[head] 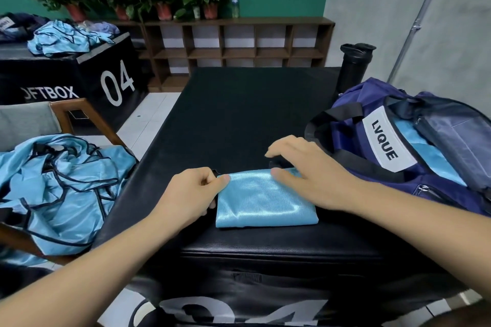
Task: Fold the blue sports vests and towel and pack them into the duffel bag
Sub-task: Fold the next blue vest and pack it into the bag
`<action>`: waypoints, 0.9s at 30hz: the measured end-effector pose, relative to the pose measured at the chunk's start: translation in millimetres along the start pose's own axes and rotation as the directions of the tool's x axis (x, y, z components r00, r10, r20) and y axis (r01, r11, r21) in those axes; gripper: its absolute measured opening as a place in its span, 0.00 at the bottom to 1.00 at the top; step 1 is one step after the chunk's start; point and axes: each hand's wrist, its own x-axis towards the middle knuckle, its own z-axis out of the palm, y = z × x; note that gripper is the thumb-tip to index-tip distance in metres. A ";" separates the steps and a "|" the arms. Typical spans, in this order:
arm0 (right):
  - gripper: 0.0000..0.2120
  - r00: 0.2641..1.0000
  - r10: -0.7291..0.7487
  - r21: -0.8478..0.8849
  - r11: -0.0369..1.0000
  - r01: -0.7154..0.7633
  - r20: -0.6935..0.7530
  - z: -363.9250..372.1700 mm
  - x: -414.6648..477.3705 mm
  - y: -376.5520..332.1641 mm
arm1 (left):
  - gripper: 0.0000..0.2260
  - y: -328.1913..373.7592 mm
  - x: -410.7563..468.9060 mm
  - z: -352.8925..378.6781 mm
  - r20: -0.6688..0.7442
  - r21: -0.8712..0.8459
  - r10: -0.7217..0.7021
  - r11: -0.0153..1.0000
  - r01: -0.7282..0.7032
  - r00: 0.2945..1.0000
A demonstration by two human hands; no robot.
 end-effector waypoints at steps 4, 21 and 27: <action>0.24 0.931 -0.006 0.052 0.999 -0.014 0.366 -7.8 27.2 -4.3 | 0.21 0.1 0.7 -0.9 0.022 0.007 0.007 1.000 -0.007 1.000; 0.14 0.712 0.041 0.189 0.952 -0.241 0.701 -15.1 61.1 -22.6 | 0.21 4.0 -0.9 -19.0 0.062 -0.031 0.021 0.999 -0.019 0.998; 0.11 0.756 0.031 0.234 0.942 -0.242 0.654 -40.7 50.0 -26.7 | 0.25 10.4 1.3 -25.5 0.019 -0.075 0.037 0.997 -0.035 0.999</action>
